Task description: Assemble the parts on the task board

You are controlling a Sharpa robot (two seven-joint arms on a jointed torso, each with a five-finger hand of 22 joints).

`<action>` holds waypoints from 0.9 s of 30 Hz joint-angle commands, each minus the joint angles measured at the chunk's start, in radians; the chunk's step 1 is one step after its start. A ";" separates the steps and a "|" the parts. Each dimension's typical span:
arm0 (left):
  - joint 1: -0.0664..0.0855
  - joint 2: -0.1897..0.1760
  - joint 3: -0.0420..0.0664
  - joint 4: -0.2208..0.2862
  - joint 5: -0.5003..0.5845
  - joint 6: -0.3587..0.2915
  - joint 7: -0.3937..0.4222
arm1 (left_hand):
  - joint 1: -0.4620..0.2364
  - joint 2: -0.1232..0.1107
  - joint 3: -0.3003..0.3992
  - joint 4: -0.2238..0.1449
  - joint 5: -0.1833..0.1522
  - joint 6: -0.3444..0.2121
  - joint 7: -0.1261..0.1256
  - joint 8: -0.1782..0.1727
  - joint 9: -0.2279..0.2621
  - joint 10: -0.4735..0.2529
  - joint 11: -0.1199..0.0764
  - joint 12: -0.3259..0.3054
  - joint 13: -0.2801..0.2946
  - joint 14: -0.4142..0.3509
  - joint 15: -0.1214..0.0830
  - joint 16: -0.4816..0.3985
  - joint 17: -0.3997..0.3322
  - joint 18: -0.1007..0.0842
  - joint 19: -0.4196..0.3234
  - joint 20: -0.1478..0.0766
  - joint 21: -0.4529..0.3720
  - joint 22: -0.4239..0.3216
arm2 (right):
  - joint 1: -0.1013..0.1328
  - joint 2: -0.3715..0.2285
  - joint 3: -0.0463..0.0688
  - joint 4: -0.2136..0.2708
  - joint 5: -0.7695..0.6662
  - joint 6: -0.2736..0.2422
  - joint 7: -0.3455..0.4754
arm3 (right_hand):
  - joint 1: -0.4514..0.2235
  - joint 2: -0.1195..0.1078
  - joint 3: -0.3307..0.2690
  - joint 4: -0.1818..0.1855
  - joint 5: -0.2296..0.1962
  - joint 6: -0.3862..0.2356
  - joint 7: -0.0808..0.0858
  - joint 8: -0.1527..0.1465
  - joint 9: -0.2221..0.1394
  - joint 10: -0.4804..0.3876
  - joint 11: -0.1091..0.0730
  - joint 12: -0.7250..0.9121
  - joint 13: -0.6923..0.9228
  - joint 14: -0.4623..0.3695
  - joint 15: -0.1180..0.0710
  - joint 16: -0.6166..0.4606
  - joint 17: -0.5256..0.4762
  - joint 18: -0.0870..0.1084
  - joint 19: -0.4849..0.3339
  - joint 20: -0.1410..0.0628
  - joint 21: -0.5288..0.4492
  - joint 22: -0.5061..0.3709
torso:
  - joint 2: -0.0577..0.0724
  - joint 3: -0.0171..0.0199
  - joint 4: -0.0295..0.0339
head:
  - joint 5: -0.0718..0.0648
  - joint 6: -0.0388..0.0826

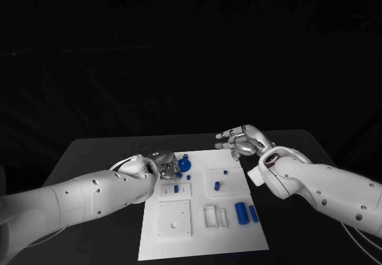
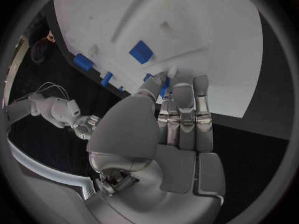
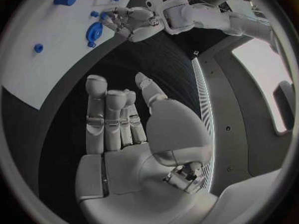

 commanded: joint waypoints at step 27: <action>0.008 -0.097 0.101 0.125 0.501 -0.010 0.185 | -0.007 -0.003 0.014 0.001 0.002 0.006 0.001 0.006 0.001 -0.004 0.002 0.003 0.003 -0.003 0.002 0.001 0.003 0.014 -0.012 -0.003 0.003 0.021 | -0.005 0.011 0.000 -0.028 0.018 0.027 0.004 | -0.008 0.000 -0.004 0.011 0.006 0.008 -0.001 -0.004 -0.001 0.004 -0.003 0.006 0.003 0.004 -0.003 0.005 0.003 0.018 0.002 -0.002 0.009 0.046 | 0.000 0.0012 0.0005 | 0.000 0.018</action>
